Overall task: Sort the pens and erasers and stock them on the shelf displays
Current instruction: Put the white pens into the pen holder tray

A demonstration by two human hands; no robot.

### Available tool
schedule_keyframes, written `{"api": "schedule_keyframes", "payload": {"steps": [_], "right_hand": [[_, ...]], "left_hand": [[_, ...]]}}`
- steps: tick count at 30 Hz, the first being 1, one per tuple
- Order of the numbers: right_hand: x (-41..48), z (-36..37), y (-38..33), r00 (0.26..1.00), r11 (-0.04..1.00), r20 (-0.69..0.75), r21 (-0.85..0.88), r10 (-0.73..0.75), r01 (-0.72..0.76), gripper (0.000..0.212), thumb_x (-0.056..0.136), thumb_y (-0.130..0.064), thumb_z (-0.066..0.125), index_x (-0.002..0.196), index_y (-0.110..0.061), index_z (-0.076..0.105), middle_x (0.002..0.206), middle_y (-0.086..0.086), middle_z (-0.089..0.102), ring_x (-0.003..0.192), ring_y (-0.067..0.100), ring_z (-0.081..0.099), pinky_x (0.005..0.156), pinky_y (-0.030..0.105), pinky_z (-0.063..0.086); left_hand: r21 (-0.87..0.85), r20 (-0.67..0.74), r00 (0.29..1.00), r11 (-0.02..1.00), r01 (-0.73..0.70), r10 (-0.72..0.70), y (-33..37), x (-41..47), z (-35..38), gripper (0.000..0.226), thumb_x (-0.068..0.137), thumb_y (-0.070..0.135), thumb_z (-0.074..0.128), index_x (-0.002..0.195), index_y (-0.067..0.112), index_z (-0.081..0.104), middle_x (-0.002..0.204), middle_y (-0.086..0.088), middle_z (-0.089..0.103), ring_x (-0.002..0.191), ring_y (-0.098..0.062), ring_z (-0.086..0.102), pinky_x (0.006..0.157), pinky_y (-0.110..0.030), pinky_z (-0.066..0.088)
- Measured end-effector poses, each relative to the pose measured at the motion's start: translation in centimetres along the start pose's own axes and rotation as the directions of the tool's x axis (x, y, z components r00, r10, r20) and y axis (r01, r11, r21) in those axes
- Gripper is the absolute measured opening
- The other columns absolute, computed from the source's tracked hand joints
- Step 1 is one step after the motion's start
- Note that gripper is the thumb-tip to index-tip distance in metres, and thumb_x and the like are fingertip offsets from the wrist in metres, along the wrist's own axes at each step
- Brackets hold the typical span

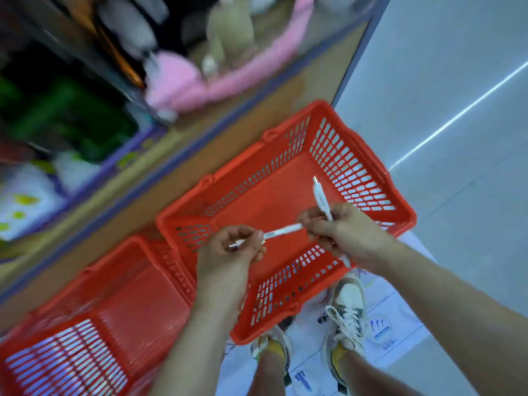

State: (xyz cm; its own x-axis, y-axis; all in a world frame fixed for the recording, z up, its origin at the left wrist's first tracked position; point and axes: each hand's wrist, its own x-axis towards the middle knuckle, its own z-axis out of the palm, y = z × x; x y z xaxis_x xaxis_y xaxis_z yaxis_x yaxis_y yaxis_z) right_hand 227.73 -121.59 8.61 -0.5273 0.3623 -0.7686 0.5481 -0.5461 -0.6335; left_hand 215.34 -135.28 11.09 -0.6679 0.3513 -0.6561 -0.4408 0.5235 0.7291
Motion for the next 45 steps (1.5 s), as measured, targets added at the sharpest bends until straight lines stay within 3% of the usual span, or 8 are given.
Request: {"api": "schedule_keyframes", "payload": {"steps": [6,13,17,23,30,36,41,45], "right_hand": [[-15.1,1.8,-12.7,0.998,0.975,-0.039,0.216,-0.051,0.058,0.007,0.090,-0.008,0.060,0.087,-0.012,0.065,0.064,0.005,0.065,0.043,0.010,0.039,0.041,0.019,0.023],[-28.4,5.8,-26.3,0.978,0.918,0.076,0.364,-0.196,0.156,0.010,0.090,0.000,0.057,0.089,-0.006,0.065,0.066,0.005,0.061,0.045,0.007,0.039,0.035,0.014,0.023],[-32.4,9.6,-31.7,0.956,0.897,0.123,0.393,-0.268,0.201,0.010,0.088,0.000,0.060,0.083,-0.008,0.064,0.067,0.008,0.058,0.045,0.008,0.039,0.035,0.015,0.024],[-35.3,16.6,-37.4,0.924,0.896,0.145,0.336,-0.354,0.291,0.010,0.088,-0.005,0.063,0.079,-0.010,0.063,0.069,0.009,0.061,0.046,0.009,0.041,0.037,0.016,0.025],[-35.7,23.2,-41.3,0.912,0.908,0.172,0.272,-0.372,0.319,0.011,0.090,-0.007,0.062,0.080,-0.012,0.059,0.073,0.009,0.067,0.048,0.013,0.044,0.038,0.018,0.029],[-32.5,24.9,-42.0,0.941,0.941,-0.041,0.019,-0.337,0.338,0.005,0.086,-0.006,0.061,0.087,-0.010,0.061,0.073,0.012,0.056,0.049,0.016,0.043,0.046,0.026,0.033],[-28.8,26.1,-41.6,0.955,0.949,-0.044,-0.129,-0.294,0.287,0.014,0.085,-0.012,0.064,0.096,-0.004,0.064,0.068,0.006,0.056,0.048,0.013,0.046,0.044,0.022,0.038],[-27.2,26.3,-41.2,0.961,0.956,-0.035,-0.119,-0.274,0.269,0.014,0.084,-0.014,0.069,0.092,-0.004,0.063,0.057,-0.001,0.051,0.048,0.012,0.046,0.044,0.021,0.037]], "left_hand": [[-0.199,0.027,0.997,0.978,-0.065,0.072,16.6,-14.6,-3.5,0.017,0.095,-0.001,0.046,0.096,0.008,0.060,0.084,-0.014,0.072,0.076,-0.024,0.072,0.062,-0.023,0.058],[-0.229,-0.129,0.953,0.927,-0.297,0.274,32.5,-27.4,-9.7,0.021,0.090,0.007,0.053,0.084,0.016,0.072,0.077,-0.011,0.073,0.070,-0.018,0.070,0.060,-0.019,0.056],[-0.099,-0.244,0.891,0.904,-0.415,0.383,37.6,-32.1,-13.9,0.022,0.088,0.007,0.058,0.078,0.020,0.073,0.069,-0.004,0.073,0.064,-0.012,0.068,0.060,-0.017,0.055],[0.042,-0.345,0.796,0.855,-0.516,0.498,43.5,-35.1,-21.4,0.009,0.081,0.005,0.067,0.080,0.013,0.070,0.057,-0.003,0.068,0.052,-0.008,0.062,0.051,-0.015,0.051],[0.130,-0.320,0.724,0.785,-0.605,0.611,47.5,-34.5,-28.1,0.019,0.084,0.005,0.066,0.079,0.024,0.071,0.060,0.007,0.069,0.059,-0.010,0.065,0.062,-0.017,0.055],[0.364,-0.272,0.622,0.677,-0.640,0.734,49.1,-32.0,-30.3,0.022,0.085,0.017,0.067,0.082,0.039,0.068,0.073,0.009,0.070,0.069,-0.012,0.066,0.070,-0.029,0.056],[0.513,-0.185,0.618,0.611,-0.603,0.764,48.5,-28.6,-29.7,0.016,0.084,0.020,0.068,0.082,0.035,0.068,0.071,0.009,0.067,0.066,-0.010,0.061,0.068,-0.036,0.053],[0.537,-0.164,0.645,0.616,-0.577,0.747,47.7,-26.5,-28.7,0.007,0.084,0.019,0.069,0.087,0.023,0.074,0.071,0.012,0.066,0.067,-0.012,0.062,0.068,-0.037,0.052]]}}
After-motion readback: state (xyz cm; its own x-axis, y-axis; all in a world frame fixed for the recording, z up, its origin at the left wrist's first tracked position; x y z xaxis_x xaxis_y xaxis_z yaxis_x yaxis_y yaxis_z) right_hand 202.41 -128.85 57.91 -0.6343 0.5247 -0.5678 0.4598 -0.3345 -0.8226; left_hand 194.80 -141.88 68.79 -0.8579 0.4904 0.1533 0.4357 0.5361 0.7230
